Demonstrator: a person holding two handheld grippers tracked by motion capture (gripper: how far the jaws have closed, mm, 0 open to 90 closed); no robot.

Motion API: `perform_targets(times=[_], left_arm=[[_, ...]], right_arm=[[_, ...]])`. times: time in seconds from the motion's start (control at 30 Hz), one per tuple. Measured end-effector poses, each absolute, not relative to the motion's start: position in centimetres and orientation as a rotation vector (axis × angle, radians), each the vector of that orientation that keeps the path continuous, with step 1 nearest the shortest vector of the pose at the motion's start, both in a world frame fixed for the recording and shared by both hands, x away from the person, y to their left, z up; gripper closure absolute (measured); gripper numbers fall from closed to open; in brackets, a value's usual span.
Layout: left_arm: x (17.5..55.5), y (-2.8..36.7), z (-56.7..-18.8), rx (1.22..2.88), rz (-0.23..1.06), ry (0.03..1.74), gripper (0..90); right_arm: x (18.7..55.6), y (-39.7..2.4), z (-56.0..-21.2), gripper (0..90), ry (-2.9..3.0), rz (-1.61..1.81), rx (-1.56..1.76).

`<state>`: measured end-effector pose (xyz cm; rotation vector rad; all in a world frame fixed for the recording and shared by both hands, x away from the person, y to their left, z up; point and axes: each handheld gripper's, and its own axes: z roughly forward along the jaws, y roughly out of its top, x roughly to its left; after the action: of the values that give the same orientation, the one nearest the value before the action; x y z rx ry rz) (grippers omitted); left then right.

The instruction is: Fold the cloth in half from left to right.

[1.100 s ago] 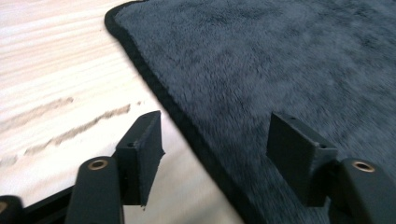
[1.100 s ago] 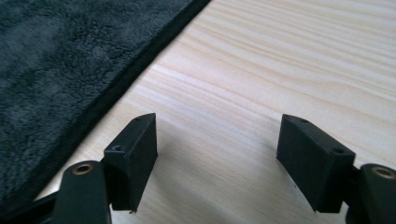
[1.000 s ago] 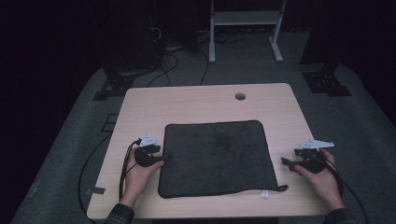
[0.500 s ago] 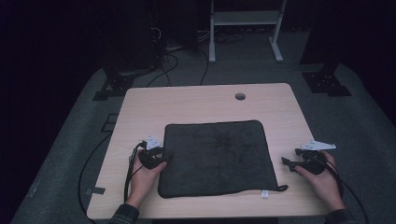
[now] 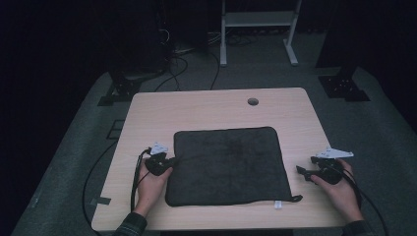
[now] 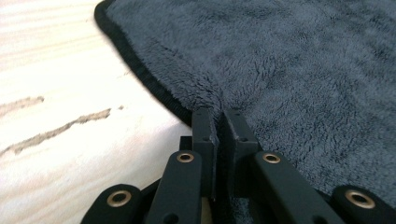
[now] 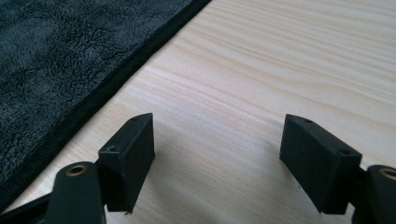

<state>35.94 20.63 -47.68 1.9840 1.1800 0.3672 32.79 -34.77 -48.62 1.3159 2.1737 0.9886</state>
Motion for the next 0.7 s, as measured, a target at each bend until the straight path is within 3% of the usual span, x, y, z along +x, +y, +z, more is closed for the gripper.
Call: perform_targets(times=[0.23,0.47,0.7], left_arm=[[36.0,21.5,-47.2,2.024,0.375,1.201,84.2],[36.2,24.2,-46.8,1.99,0.392,1.262,84.2],[36.3,26.3,-46.4,1.971,0.403,1.296,84.2]], right_arm=[[32.8,-34.8,-48.6,24.3,2.177,0.987,1.315],[33.0,-34.7,-48.7,15.5,2.173,0.968,1.331],[33.0,-34.7,-48.7,12.9,2.173,0.961,1.344]])
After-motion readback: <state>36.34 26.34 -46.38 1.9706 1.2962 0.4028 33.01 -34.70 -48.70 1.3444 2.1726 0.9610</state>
